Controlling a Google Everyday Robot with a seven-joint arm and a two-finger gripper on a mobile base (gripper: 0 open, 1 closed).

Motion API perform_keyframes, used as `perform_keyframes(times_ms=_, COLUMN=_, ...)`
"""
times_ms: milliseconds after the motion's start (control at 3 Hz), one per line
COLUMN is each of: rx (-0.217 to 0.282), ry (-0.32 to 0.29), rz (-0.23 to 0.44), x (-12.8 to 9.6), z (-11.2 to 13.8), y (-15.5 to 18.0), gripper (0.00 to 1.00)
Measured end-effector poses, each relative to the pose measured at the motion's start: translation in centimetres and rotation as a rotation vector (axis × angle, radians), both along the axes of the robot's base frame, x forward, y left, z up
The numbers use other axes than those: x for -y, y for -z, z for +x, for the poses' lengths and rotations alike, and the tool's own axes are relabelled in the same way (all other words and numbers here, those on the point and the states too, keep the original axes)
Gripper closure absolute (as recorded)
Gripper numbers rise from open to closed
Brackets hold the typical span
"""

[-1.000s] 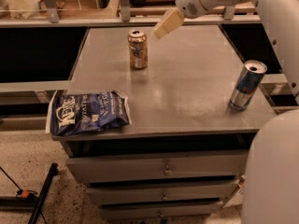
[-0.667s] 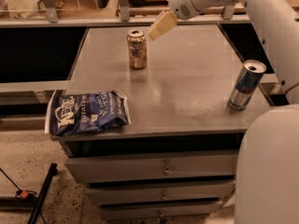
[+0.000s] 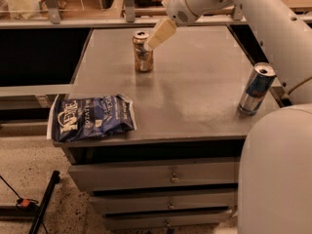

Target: Move orange can near blue chip bag

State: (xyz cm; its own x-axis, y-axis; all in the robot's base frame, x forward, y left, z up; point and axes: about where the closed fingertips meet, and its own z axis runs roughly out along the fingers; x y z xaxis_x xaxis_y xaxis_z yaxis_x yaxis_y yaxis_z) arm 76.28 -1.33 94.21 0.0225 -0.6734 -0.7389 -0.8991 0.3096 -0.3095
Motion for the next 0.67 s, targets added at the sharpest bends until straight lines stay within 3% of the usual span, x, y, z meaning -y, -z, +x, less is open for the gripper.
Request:
perform_keyframes(times_ms=333, rx=-0.034, ry=-0.030, rz=0.002, x=-1.1, z=-0.3, y=1.2, gripper=0.00)
perform_keyframes(times_ms=667, rx=-0.066, ry=-0.057, rz=-0.003, x=-2.0, z=-0.5, y=2.4, gripper=0.18)
